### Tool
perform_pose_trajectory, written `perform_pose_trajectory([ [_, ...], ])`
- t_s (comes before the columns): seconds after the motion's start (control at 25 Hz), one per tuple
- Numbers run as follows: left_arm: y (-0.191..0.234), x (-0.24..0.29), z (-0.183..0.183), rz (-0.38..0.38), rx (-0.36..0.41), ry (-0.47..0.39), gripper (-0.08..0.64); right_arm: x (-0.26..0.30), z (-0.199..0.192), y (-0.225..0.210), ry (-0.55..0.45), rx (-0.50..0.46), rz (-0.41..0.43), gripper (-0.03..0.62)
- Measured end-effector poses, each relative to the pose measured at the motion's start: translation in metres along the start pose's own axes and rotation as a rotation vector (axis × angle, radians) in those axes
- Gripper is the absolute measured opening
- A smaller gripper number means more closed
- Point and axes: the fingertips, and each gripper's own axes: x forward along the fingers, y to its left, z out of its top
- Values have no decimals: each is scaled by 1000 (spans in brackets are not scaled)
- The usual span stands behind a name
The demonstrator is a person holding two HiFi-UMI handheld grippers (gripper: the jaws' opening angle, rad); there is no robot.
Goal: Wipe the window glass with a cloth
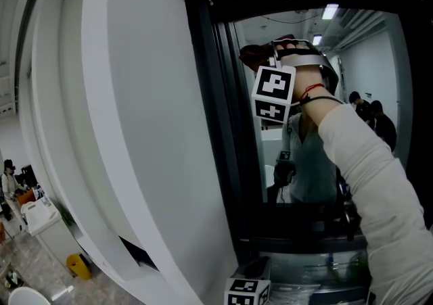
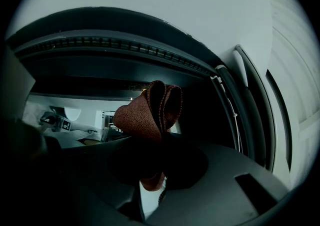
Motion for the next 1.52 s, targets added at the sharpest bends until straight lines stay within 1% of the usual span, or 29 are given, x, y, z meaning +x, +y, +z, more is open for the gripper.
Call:
perform_pose_trajectory([
  [0.6,-15,8,16,-24,55,-20,5,-43,-9,102,-21,-27,160,51],
  [0.88,-19,6,20,-32,49,-42,5,-68,-10,158,-36,-19,259,51],
  [1.12,-20,4,18,-32,47,-41,5,-91,-13,202,-32,-2,339,51],
  [1.32,-20,4,15,-32,41,-37,5,-108,-15,237,-28,39,408,51],
  [1.52,-17,4,10,-29,34,-28,5,-129,-12,278,-32,41,482,51],
])
